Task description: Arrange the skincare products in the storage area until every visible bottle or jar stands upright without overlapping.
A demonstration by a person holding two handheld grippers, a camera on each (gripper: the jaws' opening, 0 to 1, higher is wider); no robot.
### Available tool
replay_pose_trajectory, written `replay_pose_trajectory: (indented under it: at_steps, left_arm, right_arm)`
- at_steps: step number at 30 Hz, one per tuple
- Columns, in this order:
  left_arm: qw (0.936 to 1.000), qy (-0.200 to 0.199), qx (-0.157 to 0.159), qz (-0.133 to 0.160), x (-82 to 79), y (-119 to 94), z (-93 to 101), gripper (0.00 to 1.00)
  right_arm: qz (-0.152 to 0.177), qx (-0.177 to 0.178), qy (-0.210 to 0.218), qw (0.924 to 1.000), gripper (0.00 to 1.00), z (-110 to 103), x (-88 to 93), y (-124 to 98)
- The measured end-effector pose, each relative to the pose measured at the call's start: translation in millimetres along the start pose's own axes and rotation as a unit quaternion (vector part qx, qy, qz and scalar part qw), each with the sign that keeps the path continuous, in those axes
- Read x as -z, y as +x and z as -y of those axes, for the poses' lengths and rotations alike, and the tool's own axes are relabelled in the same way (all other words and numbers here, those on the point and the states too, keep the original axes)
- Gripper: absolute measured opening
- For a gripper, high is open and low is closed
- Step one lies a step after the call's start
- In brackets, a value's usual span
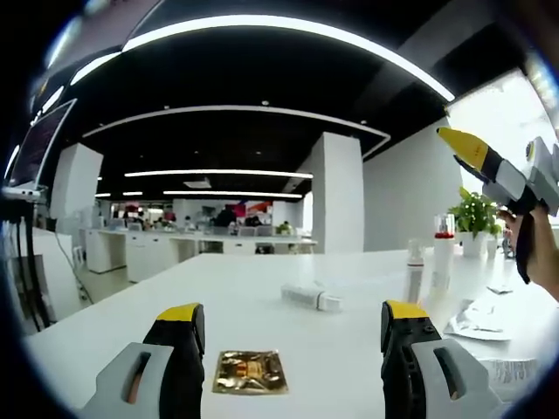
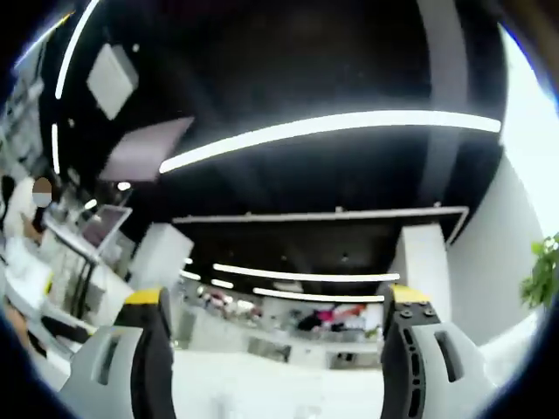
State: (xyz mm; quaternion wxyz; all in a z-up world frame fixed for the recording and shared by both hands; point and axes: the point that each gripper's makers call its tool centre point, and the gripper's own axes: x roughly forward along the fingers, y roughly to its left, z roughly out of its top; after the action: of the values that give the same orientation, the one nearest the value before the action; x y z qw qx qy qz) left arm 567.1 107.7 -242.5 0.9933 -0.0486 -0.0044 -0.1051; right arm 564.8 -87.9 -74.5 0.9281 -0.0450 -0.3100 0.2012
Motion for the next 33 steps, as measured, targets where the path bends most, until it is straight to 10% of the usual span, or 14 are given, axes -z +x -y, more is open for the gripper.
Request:
replay_pose_trajectory:
  at_steps: [11,33]
  left_arm:
    - [1.0,-0.006,-0.006,-0.003,5.6,3,-7.5,0.85]
    - [0.9999,-0.005,-0.008,-0.01,6.7,11,-12.3,0.85]
  right_arm:
    - [-0.22,-0.024,0.099,0.9702,0.97,-18,115.5,-13]
    - [-0.318,-0.033,0.147,0.9359,0.5,-5,196.9,-23]
